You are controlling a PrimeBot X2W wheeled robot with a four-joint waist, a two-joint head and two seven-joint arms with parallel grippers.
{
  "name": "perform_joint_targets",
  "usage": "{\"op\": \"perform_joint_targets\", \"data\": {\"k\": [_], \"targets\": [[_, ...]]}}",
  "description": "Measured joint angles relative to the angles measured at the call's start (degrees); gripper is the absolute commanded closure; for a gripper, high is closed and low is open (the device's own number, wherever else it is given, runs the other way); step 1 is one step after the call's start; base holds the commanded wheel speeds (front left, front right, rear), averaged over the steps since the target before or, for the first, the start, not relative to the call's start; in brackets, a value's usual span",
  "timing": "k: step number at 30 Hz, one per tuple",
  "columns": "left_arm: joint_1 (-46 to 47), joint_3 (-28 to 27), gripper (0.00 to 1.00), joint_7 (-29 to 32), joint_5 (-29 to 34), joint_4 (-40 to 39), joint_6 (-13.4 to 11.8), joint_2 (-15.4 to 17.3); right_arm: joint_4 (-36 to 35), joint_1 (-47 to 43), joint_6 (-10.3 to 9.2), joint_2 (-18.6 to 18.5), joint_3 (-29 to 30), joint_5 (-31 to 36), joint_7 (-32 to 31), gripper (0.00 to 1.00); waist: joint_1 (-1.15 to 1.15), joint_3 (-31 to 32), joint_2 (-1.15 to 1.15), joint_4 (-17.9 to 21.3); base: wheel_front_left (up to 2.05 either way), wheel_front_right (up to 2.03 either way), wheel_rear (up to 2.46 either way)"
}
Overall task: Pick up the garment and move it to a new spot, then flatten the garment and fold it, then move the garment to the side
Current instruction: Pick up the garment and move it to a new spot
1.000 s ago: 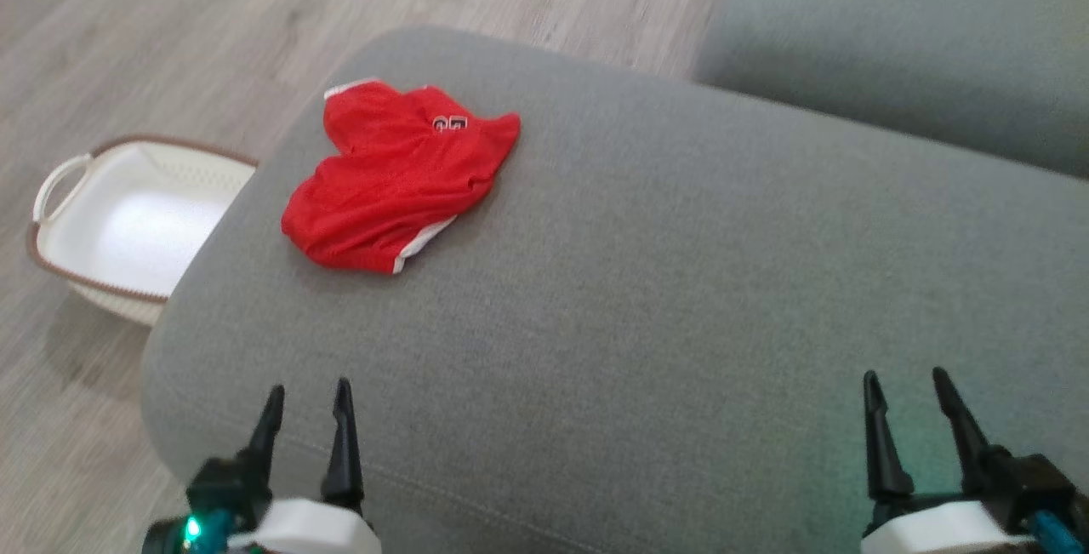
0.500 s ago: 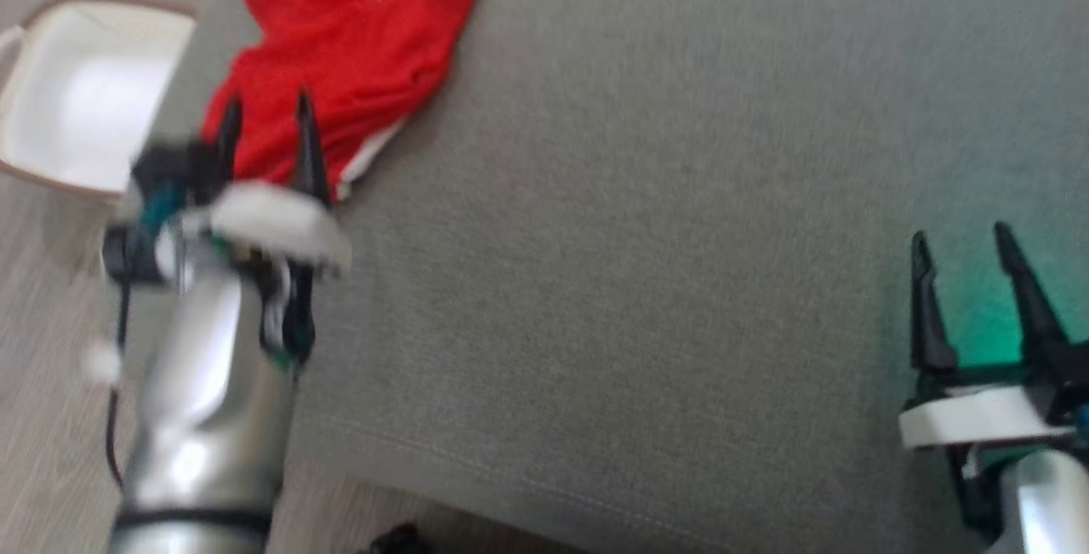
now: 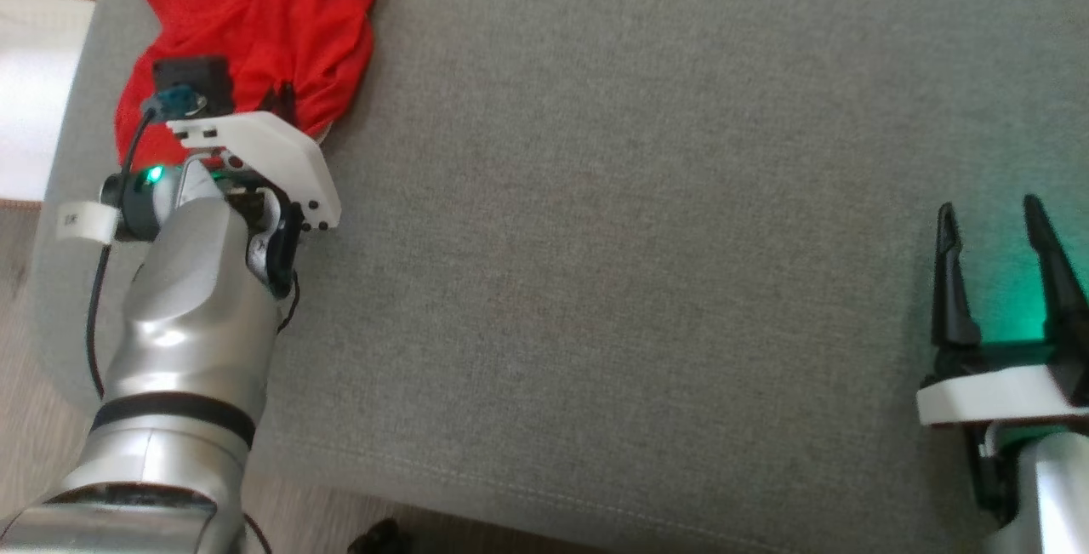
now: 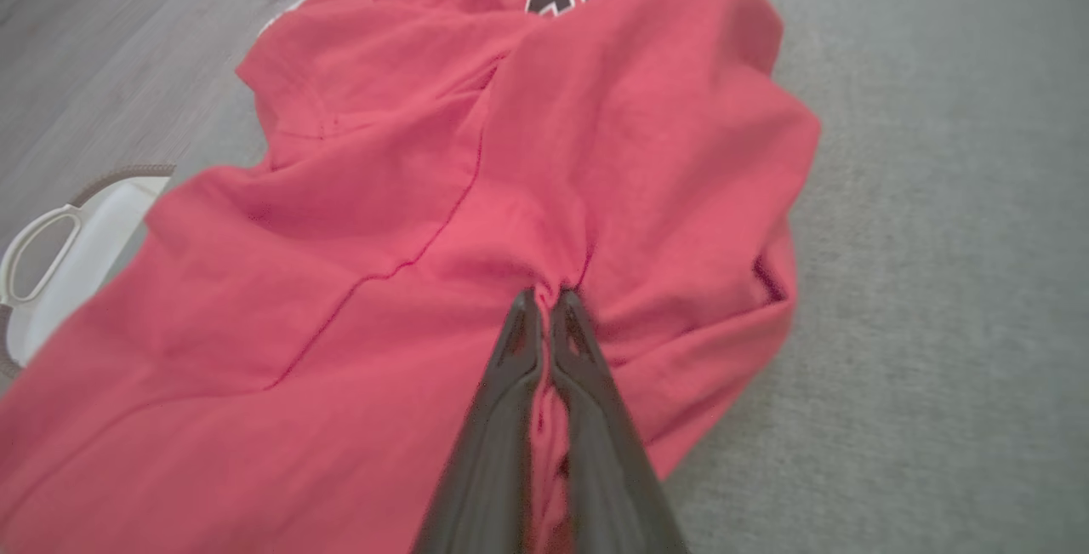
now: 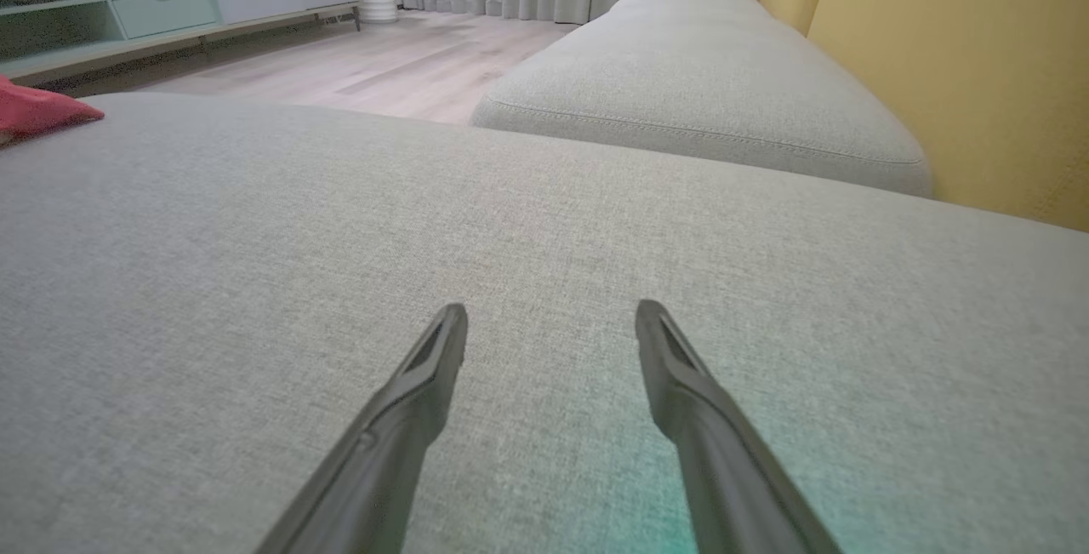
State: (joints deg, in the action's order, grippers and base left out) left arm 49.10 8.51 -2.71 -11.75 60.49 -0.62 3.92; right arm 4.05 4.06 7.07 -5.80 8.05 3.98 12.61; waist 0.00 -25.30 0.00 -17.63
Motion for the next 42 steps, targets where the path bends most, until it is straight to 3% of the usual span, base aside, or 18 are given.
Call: {"op": "perform_joint_targets", "data": {"k": [4,8,16,19,23,28,33,37,42], "targets": [[0.0,-0.2,1.00,-1.9,-1.3,-0.3,2.2,0.4,1.8,-0.4,0.00,1.5,0.1,-0.7,0.6,0.00,0.00,2.9,0.00,0.4,0.00,0.00,0.00],[0.1,0.3,1.00,-1.5,-2.6,-7.9,5.6,0.6,4.4,-2.6,0.00,2.3,0.1,-2.0,1.4,0.00,0.00,7.5,0.00,1.1,0.00,0.00,0.00],[-7.1,4.2,1.00,9.8,-8.0,-35.0,7.5,0.5,7.0,-3.7,0.00,3.2,-1.3,-6.6,1.7,0.00,-0.01,14.2,0.00,4.0,0.00,0.00,0.00],[-13.4,6.4,1.00,17.8,-14.6,-48.1,7.7,-0.2,7.1,-4.0,0.00,3.2,-2.2,-8.0,1.8,0.00,-0.01,15.7,0.00,6.0,0.00,0.00,0.00],[-21.2,10.7,1.00,29.0,-27.7,-64.3,7.4,-1.5,7.4,-5.5,0.00,3.2,-3.0,-9.3,1.8,0.00,-0.01,17.2,0.00,9.1,0.00,0.00,0.00],[-27.6,15.3,1.00,37.2,-38.2,-74.5,2.1,-1.5,7.5,-5.8,0.00,3.3,-4.3,-10.8,1.8,0.00,-0.01,18.3,0.00,13.8,0.00,0.00,0.00],[-28.9,15.6,1.00,39.2,-43.3,-70.0,-4.5,-1.5,7.7,-5.8,0.00,3.3,-5.2,-12.3,1.8,0.00,-0.01,18.9,0.00,19.0,0.00,0.00,0.00],[-28.6,13.5,1.00,37.4,-43.7,-54.1,-8.2,-1.6,8.3,-5.8,0.00,3.3,-5.9,-13.1,1.9,0.00,-0.01,19.2,0.00,23.1,0.00,0.00,0.00],[-24.0,10.7,1.00,27.6,-39.2,-34.4,-9.0,-1.5,8.4,-5.8,0.00,3.3,-6.1,-13.1,1.9,0.00,-0.01,18.8,0.00,27.1,0.00,0.00,0.00]]}}
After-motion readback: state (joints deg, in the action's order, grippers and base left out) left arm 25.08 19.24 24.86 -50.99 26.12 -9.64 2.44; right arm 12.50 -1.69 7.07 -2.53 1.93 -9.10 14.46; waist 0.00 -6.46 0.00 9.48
